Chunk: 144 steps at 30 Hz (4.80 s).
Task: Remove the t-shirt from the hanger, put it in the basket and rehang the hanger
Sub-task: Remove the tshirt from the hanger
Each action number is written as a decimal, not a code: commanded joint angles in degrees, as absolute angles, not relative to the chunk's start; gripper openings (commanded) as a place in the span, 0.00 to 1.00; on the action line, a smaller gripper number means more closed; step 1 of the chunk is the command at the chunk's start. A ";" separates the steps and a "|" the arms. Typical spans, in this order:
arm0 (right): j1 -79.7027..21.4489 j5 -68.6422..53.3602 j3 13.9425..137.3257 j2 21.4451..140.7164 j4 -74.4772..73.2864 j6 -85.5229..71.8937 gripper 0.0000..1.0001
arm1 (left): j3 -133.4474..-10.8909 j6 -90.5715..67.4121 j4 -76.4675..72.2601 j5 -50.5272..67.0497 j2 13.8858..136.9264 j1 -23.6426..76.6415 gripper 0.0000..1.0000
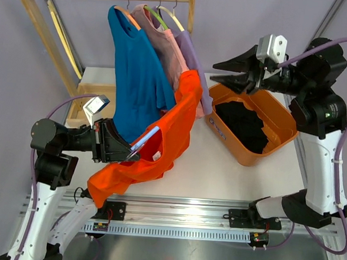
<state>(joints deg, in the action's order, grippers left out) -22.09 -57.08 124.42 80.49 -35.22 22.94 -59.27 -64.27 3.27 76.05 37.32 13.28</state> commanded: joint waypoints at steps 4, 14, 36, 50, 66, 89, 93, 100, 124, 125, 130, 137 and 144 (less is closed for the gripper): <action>-19.25 -60.20 127.96 86.47 -73.16 50.70 0.74 | -63.19 -63.89 3.96 76.64 36.56 14.15 0.00; -19.69 -60.46 127.00 91.75 -71.63 52.64 0.84 | -60.13 -76.61 -10.09 75.94 35.86 15.03 0.00; -24.34 -68.30 116.38 84.81 -53.98 30.34 0.63 | -58.62 -76.81 -13.44 75.50 37.09 15.03 0.00; -24.44 -51.34 111.89 83.32 -39.73 12.93 0.00 | -55.90 -77.70 -15.47 73.83 34.81 15.03 0.00; 4.64 -40.34 98.97 74.26 -26.72 -4.92 0.00 | -57.04 -68.02 -1.22 74.44 34.80 15.03 0.00; -10.98 -52.27 84.38 77.96 -31.38 -2.02 0.00 | -60.20 -96.77 -41.66 71.11 42.89 15.47 0.00; -13.53 -62.72 79.99 73.50 -24.90 -3.59 0.00 | -59.95 -93.26 -38.24 68.82 44.03 15.47 0.00; -13.89 -63.99 80.06 70.49 -13.70 -6.96 0.03 | -56.25 -86.50 -29.64 67.76 43.95 15.56 0.00; -18.54 -50.37 99.22 81.47 -31.55 10.10 0.76 | -55.28 -84.55 -22.49 68.29 42.28 15.82 0.00; -19.68 -49.67 99.66 82.26 -32.07 10.72 0.76 | -55.28 -84.72 -22.76 68.12 42.28 15.82 0.00; -21.27 -48.26 102.03 83.50 -33.65 11.42 0.29 | -55.55 -85.17 -23.38 67.50 42.10 15.82 0.00; -18.82 -36.23 102.57 80.43 -34.37 12.32 0.00 | -56.87 -78.93 -13.63 68.29 40.87 15.82 0.00; -2.91 -36.12 104.77 84.28 -32.26 0.36 0.00 | -57.13 -79.35 -12.64 70.49 40.08 15.82 0.00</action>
